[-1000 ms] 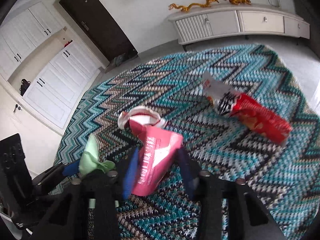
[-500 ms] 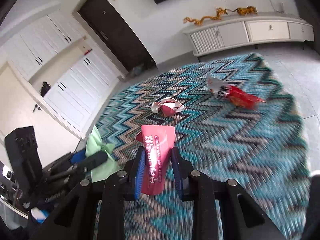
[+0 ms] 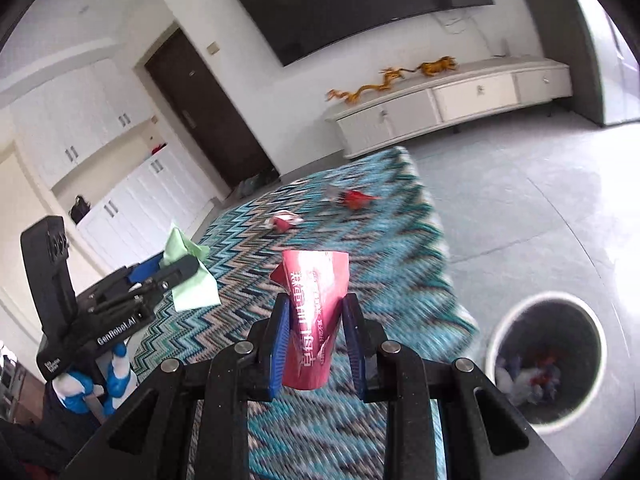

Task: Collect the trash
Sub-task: 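Carry the green paper and pink bag over to the bin, then open both grippers above the bin to drop the items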

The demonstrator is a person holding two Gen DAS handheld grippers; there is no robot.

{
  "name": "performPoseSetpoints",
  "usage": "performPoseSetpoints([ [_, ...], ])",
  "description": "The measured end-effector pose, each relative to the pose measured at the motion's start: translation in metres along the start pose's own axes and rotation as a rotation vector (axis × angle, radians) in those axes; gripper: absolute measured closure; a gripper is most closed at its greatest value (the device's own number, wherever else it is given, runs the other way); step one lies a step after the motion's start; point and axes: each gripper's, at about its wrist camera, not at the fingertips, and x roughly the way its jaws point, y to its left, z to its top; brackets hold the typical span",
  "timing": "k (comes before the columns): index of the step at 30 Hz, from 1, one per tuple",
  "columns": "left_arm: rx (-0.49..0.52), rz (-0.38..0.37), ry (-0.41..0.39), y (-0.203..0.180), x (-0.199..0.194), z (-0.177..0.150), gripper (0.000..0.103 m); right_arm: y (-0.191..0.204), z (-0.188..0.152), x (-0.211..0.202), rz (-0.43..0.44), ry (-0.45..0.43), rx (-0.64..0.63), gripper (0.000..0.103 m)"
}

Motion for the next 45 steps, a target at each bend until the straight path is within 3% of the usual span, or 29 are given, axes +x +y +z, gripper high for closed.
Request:
performPoseSetpoints([
  [7, 0.102, -0.054, 0.008, -0.061, 0.002, 0.011, 0.053, -0.053, -0.021, -0.045, -0.067, -0.070, 0.114, 0.078],
  [15, 0.219, -0.102, 0.034, -0.132, 0.026, 0.018, 0.053, -0.114, -0.039, -0.069, -0.138, -0.112, 0.232, 0.078],
  [29, 0.369, -0.183, 0.133, -0.223, 0.108, 0.023, 0.053, -0.202, -0.052, -0.058, -0.206, -0.093, 0.391, 0.078],
  [40, 0.422, -0.274, 0.200, -0.264, 0.157, 0.023, 0.050, -0.251, -0.055, -0.047, -0.280, -0.055, 0.443, 0.076],
  [44, 0.429, -0.312, 0.219, -0.273, 0.164, 0.023, 0.047, -0.263, -0.056, -0.043, -0.298, -0.037, 0.456, 0.072],
  [45, 0.430, -0.317, 0.220, -0.274, 0.165, 0.022, 0.047, -0.266, -0.057, -0.043, -0.303, -0.035, 0.459, 0.066],
])
